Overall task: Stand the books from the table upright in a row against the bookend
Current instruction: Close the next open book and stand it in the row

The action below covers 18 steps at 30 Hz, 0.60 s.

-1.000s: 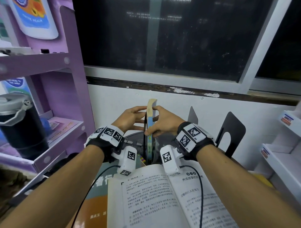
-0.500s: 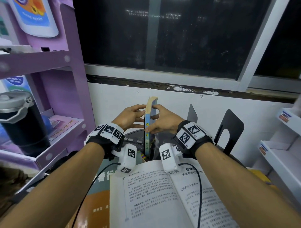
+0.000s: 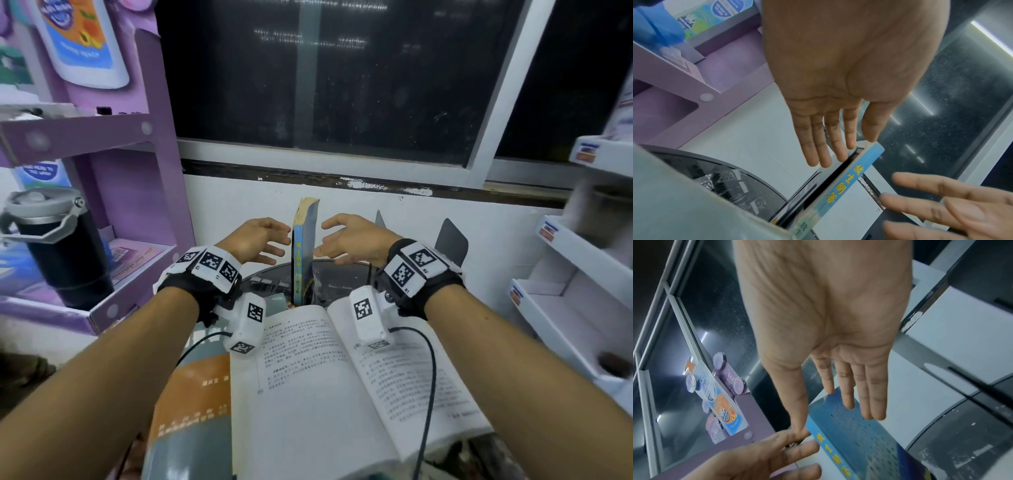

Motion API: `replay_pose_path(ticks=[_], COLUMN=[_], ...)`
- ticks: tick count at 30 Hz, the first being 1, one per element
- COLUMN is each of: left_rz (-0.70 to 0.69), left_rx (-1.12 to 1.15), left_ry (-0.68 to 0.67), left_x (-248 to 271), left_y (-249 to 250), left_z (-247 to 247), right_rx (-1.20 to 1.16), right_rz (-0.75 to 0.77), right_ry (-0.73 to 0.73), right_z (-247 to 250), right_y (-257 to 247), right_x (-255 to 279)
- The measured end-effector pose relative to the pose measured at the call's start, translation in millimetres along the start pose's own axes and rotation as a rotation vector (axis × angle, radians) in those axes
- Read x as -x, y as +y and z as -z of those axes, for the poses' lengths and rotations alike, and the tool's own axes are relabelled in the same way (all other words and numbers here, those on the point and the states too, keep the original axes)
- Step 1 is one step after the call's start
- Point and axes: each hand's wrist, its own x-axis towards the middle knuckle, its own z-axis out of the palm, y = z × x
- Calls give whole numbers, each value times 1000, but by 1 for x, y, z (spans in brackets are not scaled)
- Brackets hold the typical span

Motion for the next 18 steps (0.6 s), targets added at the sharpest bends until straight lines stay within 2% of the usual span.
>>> replay_pose_path(ticks=[11, 18], left_rz=[160, 286], left_rx=[-278, -518], left_ry=[-151, -219], left_x=[58, 78], left_y=[-8, -17], left_z=[-19, -24], right_rx=[424, 422], right_rz=[-226, -333], right_ry=[-7, -26], right_z=[31, 44], right_y=[54, 78], right_x=[82, 106])
